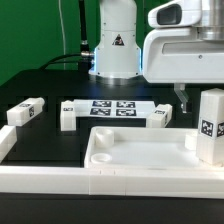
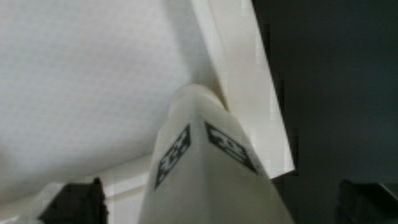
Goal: Assemble desk
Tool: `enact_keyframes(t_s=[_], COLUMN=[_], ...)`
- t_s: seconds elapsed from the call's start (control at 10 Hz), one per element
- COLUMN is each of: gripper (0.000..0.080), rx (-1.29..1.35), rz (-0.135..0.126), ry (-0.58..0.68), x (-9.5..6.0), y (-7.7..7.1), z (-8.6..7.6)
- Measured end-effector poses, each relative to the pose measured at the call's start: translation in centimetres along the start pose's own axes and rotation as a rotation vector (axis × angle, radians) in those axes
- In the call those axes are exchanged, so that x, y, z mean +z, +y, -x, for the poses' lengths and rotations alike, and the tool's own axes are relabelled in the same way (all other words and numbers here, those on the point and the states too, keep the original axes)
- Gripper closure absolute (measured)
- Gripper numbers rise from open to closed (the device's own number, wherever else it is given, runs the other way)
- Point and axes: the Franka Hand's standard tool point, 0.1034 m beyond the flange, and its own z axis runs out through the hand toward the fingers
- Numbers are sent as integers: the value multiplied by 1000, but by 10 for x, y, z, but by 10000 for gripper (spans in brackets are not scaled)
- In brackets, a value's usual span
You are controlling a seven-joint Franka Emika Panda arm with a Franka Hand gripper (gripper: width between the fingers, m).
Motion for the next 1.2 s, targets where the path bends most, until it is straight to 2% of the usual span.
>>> enact_keyframes(t_s=[0.2, 0.8, 0.9, 1.0, 1.1, 1.2], gripper=[151, 151, 246, 381, 381, 511], rx=[-190, -638, -715, -714, -713, -712], rz=[15, 30, 36, 36, 36, 37], ry=[5, 12, 11, 10, 9, 9], x=[-1, -5, -5, -4, -4, -4], y=[-2, -4, -4, -3, -3, -2], z=[1, -4, -4, -4, -4, -4])
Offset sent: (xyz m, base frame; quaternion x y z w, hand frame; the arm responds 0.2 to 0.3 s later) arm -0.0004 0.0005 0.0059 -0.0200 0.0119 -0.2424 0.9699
